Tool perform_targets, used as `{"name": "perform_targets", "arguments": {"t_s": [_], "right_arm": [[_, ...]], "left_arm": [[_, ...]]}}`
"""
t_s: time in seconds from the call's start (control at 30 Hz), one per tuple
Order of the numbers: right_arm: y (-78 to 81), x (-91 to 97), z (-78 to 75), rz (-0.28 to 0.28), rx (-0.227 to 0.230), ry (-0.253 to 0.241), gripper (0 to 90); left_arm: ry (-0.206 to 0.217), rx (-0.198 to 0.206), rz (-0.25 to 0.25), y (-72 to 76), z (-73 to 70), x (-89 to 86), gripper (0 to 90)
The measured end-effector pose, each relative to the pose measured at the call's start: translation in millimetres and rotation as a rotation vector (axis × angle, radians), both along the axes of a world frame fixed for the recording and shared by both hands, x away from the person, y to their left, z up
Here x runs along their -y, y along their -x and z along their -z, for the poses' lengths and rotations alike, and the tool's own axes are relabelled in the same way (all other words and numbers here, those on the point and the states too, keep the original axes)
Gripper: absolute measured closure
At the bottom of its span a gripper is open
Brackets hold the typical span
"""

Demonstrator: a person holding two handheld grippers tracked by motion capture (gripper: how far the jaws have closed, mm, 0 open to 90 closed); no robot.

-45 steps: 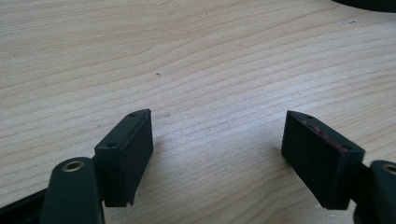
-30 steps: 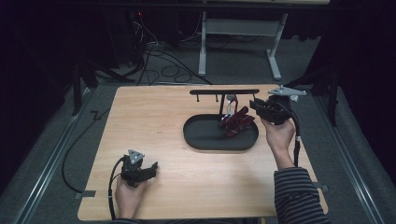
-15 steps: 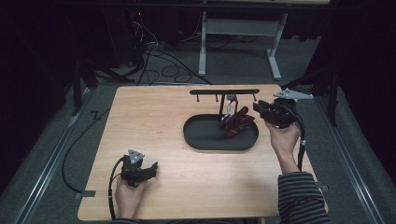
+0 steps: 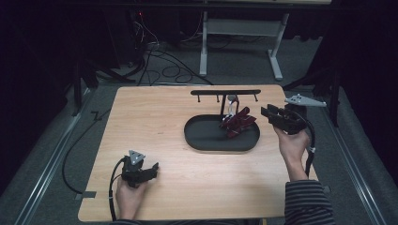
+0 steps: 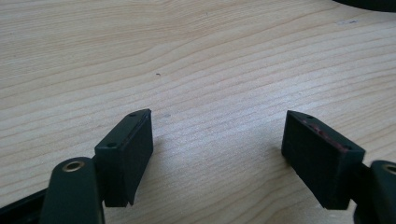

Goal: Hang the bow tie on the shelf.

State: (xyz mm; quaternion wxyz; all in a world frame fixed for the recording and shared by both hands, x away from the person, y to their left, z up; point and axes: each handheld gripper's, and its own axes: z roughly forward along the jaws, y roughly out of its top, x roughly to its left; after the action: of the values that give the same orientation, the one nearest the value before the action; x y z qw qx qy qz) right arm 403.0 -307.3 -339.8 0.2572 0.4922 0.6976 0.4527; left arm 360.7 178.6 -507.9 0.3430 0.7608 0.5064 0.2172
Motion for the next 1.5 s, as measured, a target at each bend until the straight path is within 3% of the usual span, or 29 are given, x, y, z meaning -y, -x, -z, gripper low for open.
{"name": "perform_targets", "arguments": {"t_s": [1.5], "right_arm": [[49.4,38.6,23.5,0.033,0.005,-0.058,63.9]], "left_arm": [[-0.001,0.000,0.000,0.0,0.0,0.0,25.3]]}}
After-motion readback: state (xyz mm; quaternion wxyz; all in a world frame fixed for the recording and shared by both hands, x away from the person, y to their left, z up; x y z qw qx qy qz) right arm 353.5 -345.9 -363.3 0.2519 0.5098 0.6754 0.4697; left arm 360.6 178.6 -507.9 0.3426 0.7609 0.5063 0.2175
